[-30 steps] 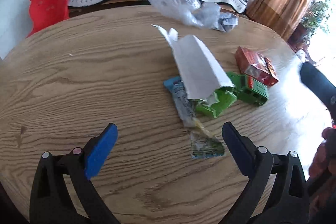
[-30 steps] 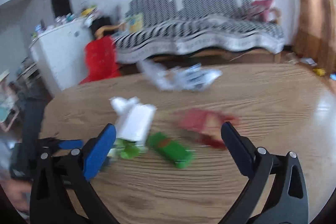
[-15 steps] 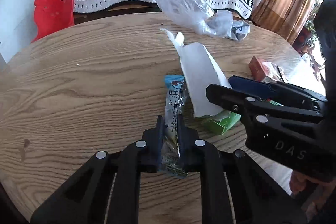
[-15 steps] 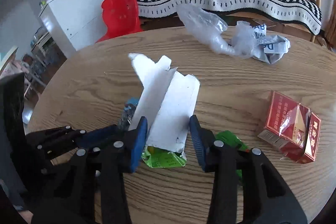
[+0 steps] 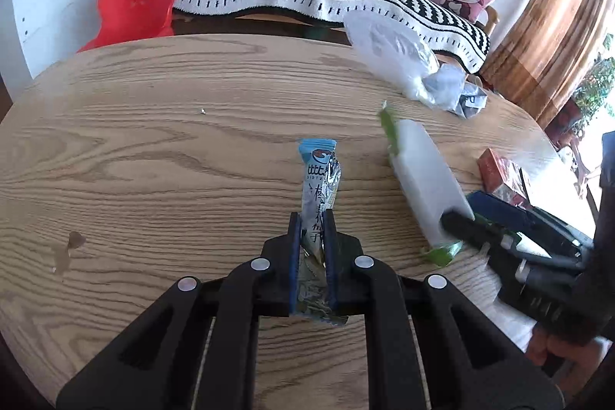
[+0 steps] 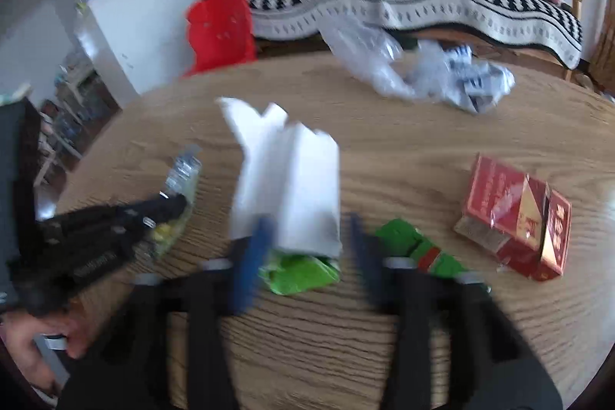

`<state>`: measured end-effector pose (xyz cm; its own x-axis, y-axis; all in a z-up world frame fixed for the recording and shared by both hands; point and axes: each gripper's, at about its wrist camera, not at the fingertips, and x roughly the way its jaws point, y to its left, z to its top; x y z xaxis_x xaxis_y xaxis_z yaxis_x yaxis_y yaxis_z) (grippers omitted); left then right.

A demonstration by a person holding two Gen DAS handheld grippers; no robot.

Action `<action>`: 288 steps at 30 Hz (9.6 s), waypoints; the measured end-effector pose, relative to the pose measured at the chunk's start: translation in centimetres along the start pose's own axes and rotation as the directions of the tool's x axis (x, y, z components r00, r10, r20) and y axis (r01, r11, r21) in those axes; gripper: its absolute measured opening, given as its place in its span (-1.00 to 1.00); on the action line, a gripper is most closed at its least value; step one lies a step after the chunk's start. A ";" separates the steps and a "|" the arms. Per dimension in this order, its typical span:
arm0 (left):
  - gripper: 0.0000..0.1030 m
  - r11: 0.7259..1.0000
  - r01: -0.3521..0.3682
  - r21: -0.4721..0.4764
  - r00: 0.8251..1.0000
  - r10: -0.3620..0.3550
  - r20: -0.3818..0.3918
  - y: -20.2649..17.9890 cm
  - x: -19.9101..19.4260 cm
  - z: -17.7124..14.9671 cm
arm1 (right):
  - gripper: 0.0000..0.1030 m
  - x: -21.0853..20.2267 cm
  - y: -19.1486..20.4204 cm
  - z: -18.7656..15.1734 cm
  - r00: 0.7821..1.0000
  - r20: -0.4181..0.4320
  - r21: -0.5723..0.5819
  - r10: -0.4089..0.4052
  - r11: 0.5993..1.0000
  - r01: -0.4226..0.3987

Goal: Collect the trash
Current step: 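Carry wrapper and white box over the bin and open both tools, then return both tools from the bin to the table, then grasp the green toy car with the left tool while the right grasps the red cigarette pack, then carry toy car and cigarette pack over the bin and open both tools, then return both tools from the bin to the table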

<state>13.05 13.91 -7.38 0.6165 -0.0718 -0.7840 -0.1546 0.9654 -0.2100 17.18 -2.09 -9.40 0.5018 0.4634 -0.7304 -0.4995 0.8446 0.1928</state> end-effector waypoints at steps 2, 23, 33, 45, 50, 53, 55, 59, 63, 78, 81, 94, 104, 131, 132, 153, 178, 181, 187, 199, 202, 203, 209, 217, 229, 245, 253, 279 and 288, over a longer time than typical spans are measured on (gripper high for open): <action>-0.79 1.000 0.002 0.004 1.000 -0.002 -0.001 0.1 0.0 0.0 | 0.18 0.3 0.4 0.0 1.000 -0.009 -0.011 -0.003 1.000 0.003; -0.79 1.000 0.013 -0.023 1.000 -0.013 0.005 0.5 -0.8 0.2 | -0.34 -0.1 0.4 0.3 0.992 0.008 0.048 0.126 0.991 -0.126; -0.79 0.978 0.171 0.120 0.968 -0.190 0.162 -10.9 -9.6 -2.1 | -0.34 -21.2 -8.8 -5.3 0.921 0.387 0.202 0.045 0.970 -0.132; -0.79 0.656 0.611 0.444 0.784 -0.419 -0.459 -40.5 -7.3 -21.7 | -0.32 -34.5 -27.6 -36.1 0.960 0.115 0.694 -0.254 0.712 0.106; -0.79 0.672 0.558 0.488 0.801 -0.281 -0.529 -43.3 -3.9 -25.3 | -0.32 -30.9 -29.8 -43.2 0.986 0.029 0.795 -0.165 0.602 0.077; -0.79 0.681 0.524 0.511 0.810 -0.214 -0.546 -43.9 -2.7 -26.1 | -0.32 -30.0 -30.4 -43.2 0.987 0.015 0.790 -0.161 0.607 0.087; -0.79 0.673 0.511 0.535 0.817 -0.186 -0.546 -44.1 -2.5 -26.6 | -0.32 -30.1 -30.6 -42.8 0.987 0.023 0.784 -0.161 0.615 0.082; -0.79 0.685 0.508 0.522 0.814 -0.183 -0.552 -43.6 -2.3 -26.5 | -0.32 -29.8 -30.3 -43.2 0.987 0.028 0.788 -0.160 0.610 0.077; -0.79 0.681 0.512 0.523 0.810 -0.181 -0.557 -43.9 -2.4 -26.8 | -0.32 -28.9 -30.8 -43.0 0.989 0.035 0.805 -0.142 0.591 0.056; 0.88 0.755 0.528 0.389 0.835 -0.377 -0.401 -40.0 -7.3 -20.9 | 0.89 -33.5 -30.1 -40.4 0.847 -0.057 0.702 -0.529 0.582 0.410; 0.88 0.810 0.433 0.395 0.901 -0.372 -0.223 -35.6 -9.8 -16.9 | 0.89 -32.0 -30.0 -38.6 0.898 -0.033 0.726 -0.438 0.607 0.323; 0.88 0.998 -0.048 0.038 0.997 0.050 -0.056 -18.0 -2.8 -4.8 | 0.89 -30.3 -17.1 -22.2 0.897 0.317 0.412 -0.310 0.896 0.164; 0.88 0.978 -0.144 0.153 0.985 0.156 -0.069 -20.3 5.9 0.0 | 0.89 -26.5 -17.1 -20.4 0.902 0.251 0.321 -0.351 0.910 0.265; 0.88 0.975 -0.138 0.173 0.988 0.147 -0.039 -9.2 4.4 -0.5 | 0.88 0.0 -12.8 0.3 0.984 -0.062 -0.215 -0.165 0.965 0.148; 0.88 0.975 -0.141 0.169 0.988 0.149 -0.036 -8.8 4.4 -0.4 | 0.88 0.6 -12.6 0.8 0.984 -0.051 -0.247 -0.171 0.957 0.153; -0.38 0.972 -0.195 0.131 0.981 0.196 0.005 -7.7 4.4 1.6 | 0.25 1.1 -12.2 1.6 0.994 -0.052 -0.205 -0.100 0.975 0.087; -0.38 0.870 0.325 0.370 0.941 -0.337 -0.035 -29.0 -10.0 -11.4 | 0.15 -30.5 -18.6 -15.6 0.929 0.227 0.184 -0.292 0.950 0.254; -0.38 0.814 0.357 0.458 0.928 -0.367 -0.072 -33.7 -11.5 -14.0 | 0.15 -34.2 -20.3 -18.9 0.910 0.242 0.250 -0.335 0.928 0.275; -0.38 0.746 0.395 0.537 0.913 -0.385 -0.138 -39.2 -12.3 -17.9 | 0.15 -38.0 -23.1 -25.4 0.901 0.221 0.354 -0.374 0.891 0.283; -0.38 0.681 0.450 0.578 0.893 -0.332 -0.304 -45.0 -8.2 -22.9 | 0.15 -38.1 -25.8 -33.0 0.922 0.136 0.464 -0.364 0.845 0.265; -0.38 0.673 0.467 0.573 0.880 -0.290 -0.376 -45.2 -5.0 -25.2 | 0.15 -35.0 -27.7 -36.0 0.956 0.083 0.574 -0.281 0.798 0.185; -0.38 0.668 0.470 0.578 0.876 -0.273 -0.397 -45.1 -4.1 -26.0 | 0.15 -33.8 -28.3 -37.3 0.966 0.066 0.618 -0.250 0.770 0.157; -0.38 0.676 0.470 0.567 0.859 -0.204 -0.469 -44.8 -0.7 -27.3 | 0.15 -29.1 -31.3 -41.8 0.994 0.059 0.808 -0.092 0.589 0.006; -0.38 0.648 0.477 0.594 0.848 -0.164 -0.503 -45.3 0.1 -28.6 | 0.15 -28.3 -31.4 -42.2 0.996 0.030 0.826 -0.088 0.562 0.025; -0.38 0.643 0.484 0.594 0.845 -0.168 -0.507 -45.8 0.0 -29.0 | 0.15 -28.0 -31.6 -41.5 0.994 0.016 0.821 -0.105 0.570 0.047; 0.86 0.617 0.466 0.635 0.857 -0.134 -0.498 -46.0 -0.3 -30.7 | 0.83 -29.5 -32.1 -41.4 0.982 0.034 0.839 -0.186 0.539 0.073; 0.88 0.645 0.496 0.582 0.867 -0.327 -0.376 -44.7 -4.6 -26.5 | 0.89 -34.0 -30.3 -38.5 0.790 -0.114 0.672 -0.603 0.539 0.508; 0.88 0.979 0.007 0.204 0.996 0.011 -0.086 -11.4 -3.2 3.9 | 0.89 -18.0 -18.8 -6.9 0.959 0.090 0.058 -0.268 0.963 0.264; 0.88 0.979 0.026 0.201 0.984 0.010 -0.176 -11.1 4.2 11.4 | 0.89 -6.3 -16.7 5.9 0.994 -0.105 -0.121 0.031 0.992 -0.043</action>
<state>26.14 5.73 -1.64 0.4694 -0.1049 -0.8768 0.0198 0.9939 -0.1083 26.49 -17.56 -4.14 0.4096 0.4584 -0.7887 -0.6023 0.7852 0.1436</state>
